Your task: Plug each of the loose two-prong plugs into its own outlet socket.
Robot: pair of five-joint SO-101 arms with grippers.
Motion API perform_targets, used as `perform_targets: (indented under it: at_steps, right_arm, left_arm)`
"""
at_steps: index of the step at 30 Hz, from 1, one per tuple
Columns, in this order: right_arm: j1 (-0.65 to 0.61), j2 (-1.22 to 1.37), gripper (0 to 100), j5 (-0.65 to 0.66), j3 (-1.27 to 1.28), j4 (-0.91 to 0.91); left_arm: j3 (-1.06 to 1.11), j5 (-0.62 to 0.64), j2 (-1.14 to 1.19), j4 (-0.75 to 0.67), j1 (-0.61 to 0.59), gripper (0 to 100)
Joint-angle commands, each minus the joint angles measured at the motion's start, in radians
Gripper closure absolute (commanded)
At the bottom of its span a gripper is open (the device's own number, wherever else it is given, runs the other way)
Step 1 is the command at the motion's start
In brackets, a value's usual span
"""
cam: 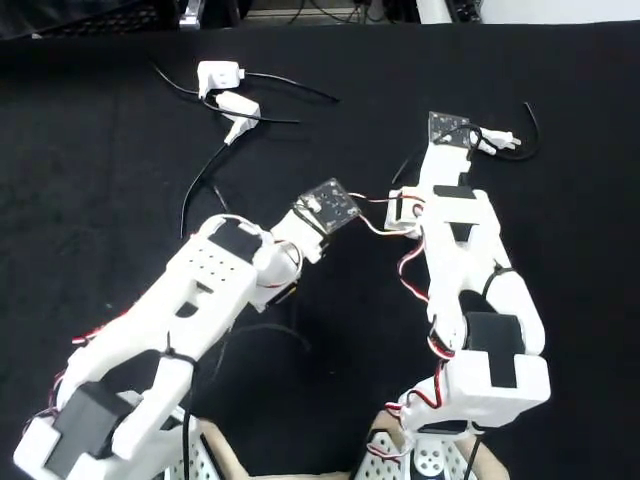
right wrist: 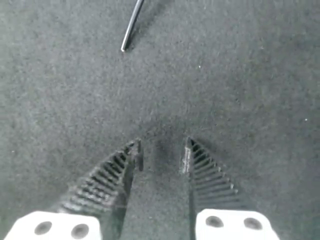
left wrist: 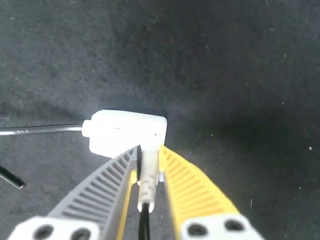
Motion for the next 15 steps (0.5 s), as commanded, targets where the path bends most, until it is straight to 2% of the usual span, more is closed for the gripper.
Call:
perform_targets:
  at_steps: [1, 5, 7, 9, 15]
  right_arm:
    - [-0.005, -0.002, 85.4, -0.012, -0.018, -0.009]
    - [-0.005, -0.002, 85.4, -0.012, -0.018, -0.006]
    - [-0.005, -0.002, 85.4, -0.012, -0.018, -0.005]
    - [-0.005, -0.002, 85.4, -0.012, -0.018, -0.005]
    - [-0.005, -0.002, 85.4, -0.012, -0.018, -0.005]
  left_arm:
    - [0.027, 0.017, 0.005, -0.046, 0.001, 97]
    - [0.019, 0.012, 0.014, -0.043, 0.002, 97]
    - [-0.002, -0.044, 0.057, -0.011, 0.022, 97]
    - [-0.064, -0.084, 0.135, 0.057, 0.031, 97]
    - [-0.294, -0.064, 0.437, 0.166, -0.001, 97]
